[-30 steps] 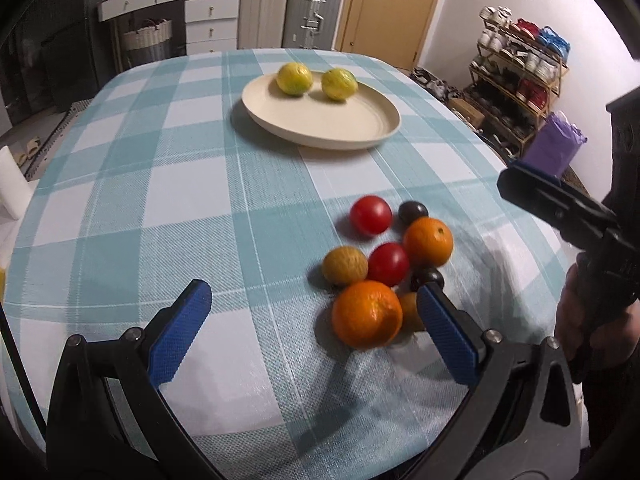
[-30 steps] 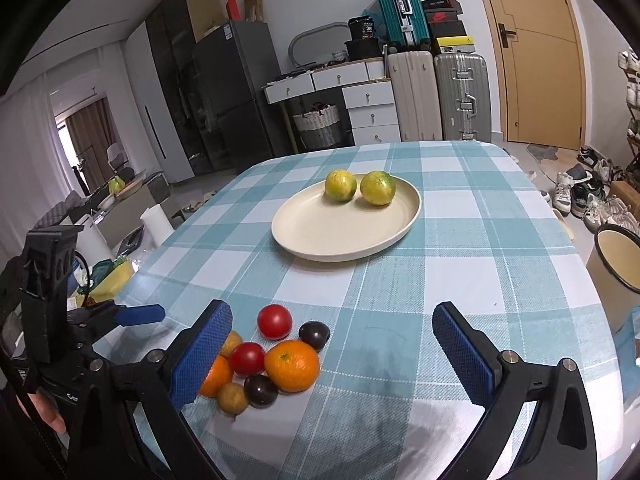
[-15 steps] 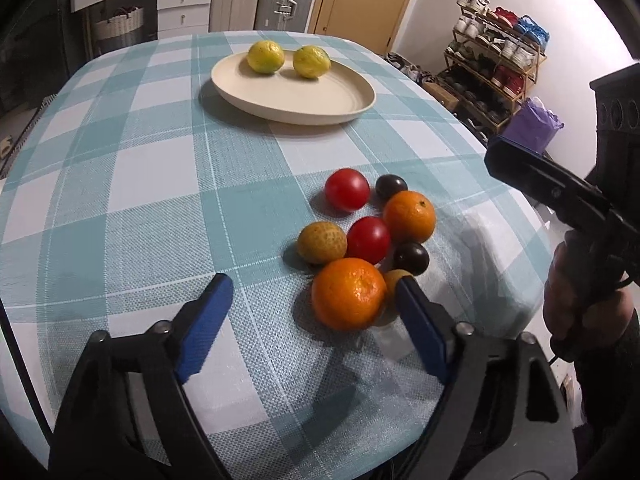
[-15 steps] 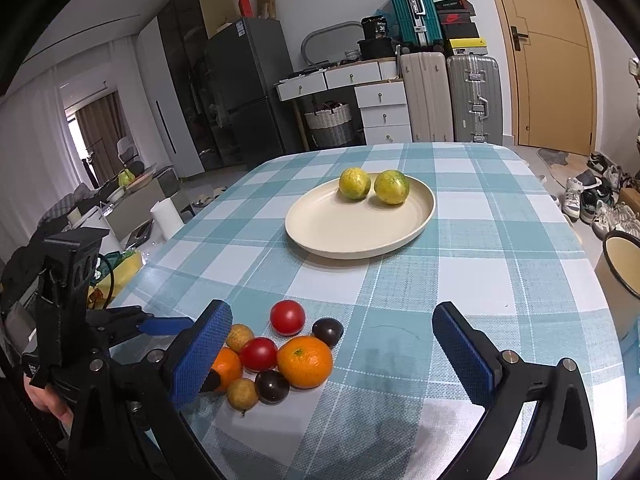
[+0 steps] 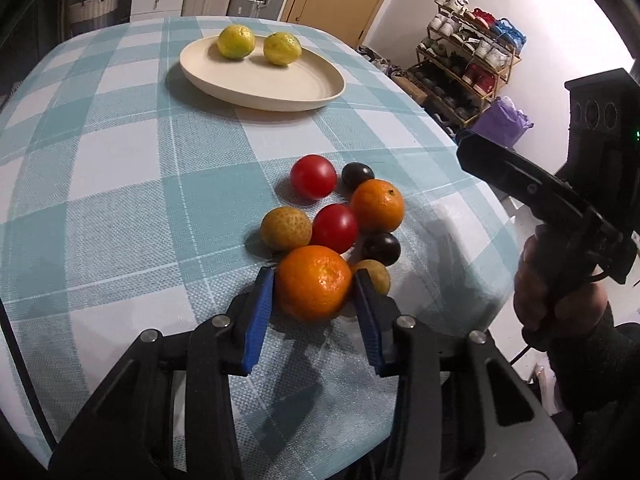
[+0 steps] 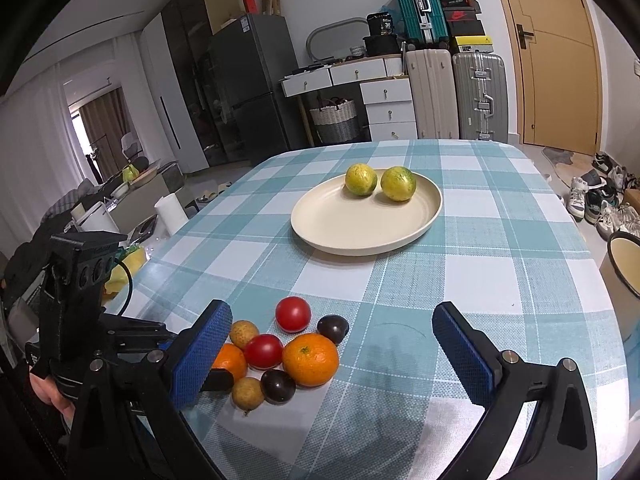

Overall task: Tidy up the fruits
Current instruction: 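Grasp the large orange with the left tool while the right tool grasps a small orange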

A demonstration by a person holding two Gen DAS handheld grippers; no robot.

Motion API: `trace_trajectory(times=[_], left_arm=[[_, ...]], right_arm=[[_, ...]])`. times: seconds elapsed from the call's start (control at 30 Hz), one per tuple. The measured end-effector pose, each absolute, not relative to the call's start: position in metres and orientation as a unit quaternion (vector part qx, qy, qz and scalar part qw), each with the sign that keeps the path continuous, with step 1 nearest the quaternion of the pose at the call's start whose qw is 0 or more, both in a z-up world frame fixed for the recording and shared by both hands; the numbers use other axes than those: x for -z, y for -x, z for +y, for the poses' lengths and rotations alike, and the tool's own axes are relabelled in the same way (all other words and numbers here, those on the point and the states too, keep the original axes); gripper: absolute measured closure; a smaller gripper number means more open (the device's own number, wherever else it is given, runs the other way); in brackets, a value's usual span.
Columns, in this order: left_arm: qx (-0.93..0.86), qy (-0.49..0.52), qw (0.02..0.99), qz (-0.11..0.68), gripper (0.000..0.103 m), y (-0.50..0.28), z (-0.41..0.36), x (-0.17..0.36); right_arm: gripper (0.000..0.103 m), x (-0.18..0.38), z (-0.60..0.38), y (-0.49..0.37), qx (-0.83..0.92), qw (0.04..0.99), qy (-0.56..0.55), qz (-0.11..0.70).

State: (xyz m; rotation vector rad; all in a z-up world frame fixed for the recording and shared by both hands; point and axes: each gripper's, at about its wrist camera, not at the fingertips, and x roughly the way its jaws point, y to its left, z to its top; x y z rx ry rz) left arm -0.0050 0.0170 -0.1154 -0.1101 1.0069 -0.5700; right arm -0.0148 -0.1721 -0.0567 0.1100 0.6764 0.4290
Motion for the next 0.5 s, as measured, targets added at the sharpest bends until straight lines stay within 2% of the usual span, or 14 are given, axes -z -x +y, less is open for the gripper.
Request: trace_trajectory(times=[0.5], left_arm=[[0.255,0.086,0.84,0.47,0.066,0.011,0.041,0.106]], right_arm=[[0.001,0.071,-0.17,0.011,-0.215,0.905,-0.061,0.361]])
